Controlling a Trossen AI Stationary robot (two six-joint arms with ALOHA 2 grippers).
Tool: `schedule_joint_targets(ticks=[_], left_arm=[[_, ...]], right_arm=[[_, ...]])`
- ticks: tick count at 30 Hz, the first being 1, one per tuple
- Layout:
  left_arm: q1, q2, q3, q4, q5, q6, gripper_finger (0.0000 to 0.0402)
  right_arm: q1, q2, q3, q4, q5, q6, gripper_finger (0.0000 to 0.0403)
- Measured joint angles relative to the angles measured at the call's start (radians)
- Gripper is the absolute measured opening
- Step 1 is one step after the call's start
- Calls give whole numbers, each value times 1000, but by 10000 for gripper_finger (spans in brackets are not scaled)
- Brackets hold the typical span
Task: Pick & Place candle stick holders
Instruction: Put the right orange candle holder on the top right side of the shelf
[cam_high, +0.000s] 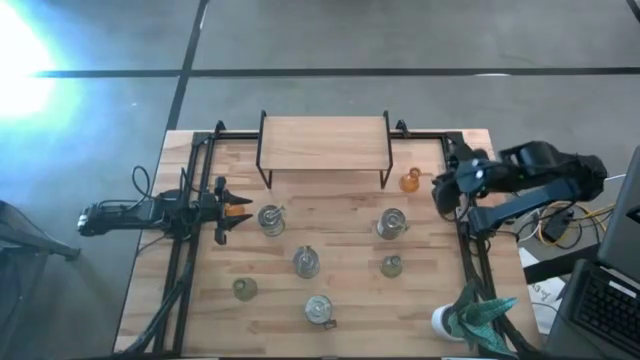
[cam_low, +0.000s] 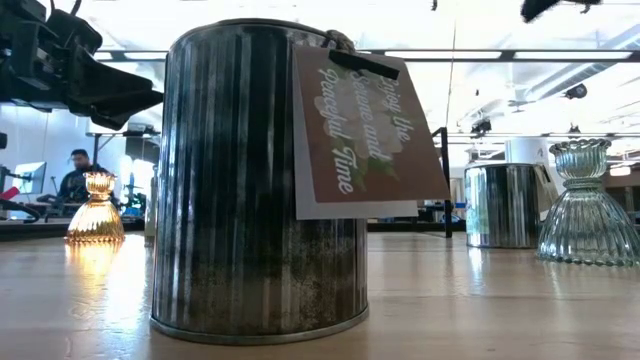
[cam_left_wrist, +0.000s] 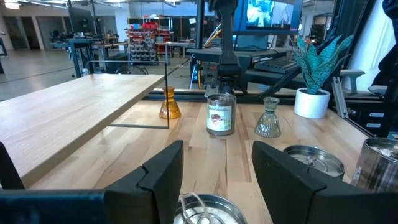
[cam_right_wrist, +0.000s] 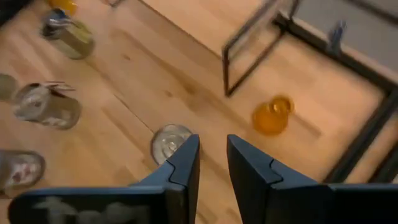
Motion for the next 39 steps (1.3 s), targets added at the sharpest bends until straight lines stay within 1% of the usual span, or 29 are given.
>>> schedule_joint_targets(ticks=[5, 7, 11, 17, 23, 27, 31, 34, 39], left_arm=[[0, 6, 0, 4, 0, 0, 195], [0, 9, 0, 4, 0, 0, 195], [0, 11, 0, 5, 0, 0, 195], [0, 12, 0, 5, 0, 0, 195], [0, 12, -1, 6, 0, 0, 195], [0, 12, -1, 6, 0, 0, 195], [0, 12, -1, 6, 0, 0, 195], [0, 12, -1, 6, 0, 0, 195], [0, 12, -1, 6, 0, 0, 195]], right_arm=[[87, -11, -129, 52, 6, 225, 95], [101, -9, -175, 57, 9, 282, 103], [102, 11, -248, 63, 61, 423, 128], [74, 12, -372, 77, 73, 581, 192], [13, 9, -476, 112, 77, 680, 260], [-54, 25, -507, 123, 80, 673, 297], [-128, 34, -536, 184, 88, 583, 320], [-185, 34, -573, 276, 104, 502, 327], [-276, 34, -647, 438, 114, 377, 327]])
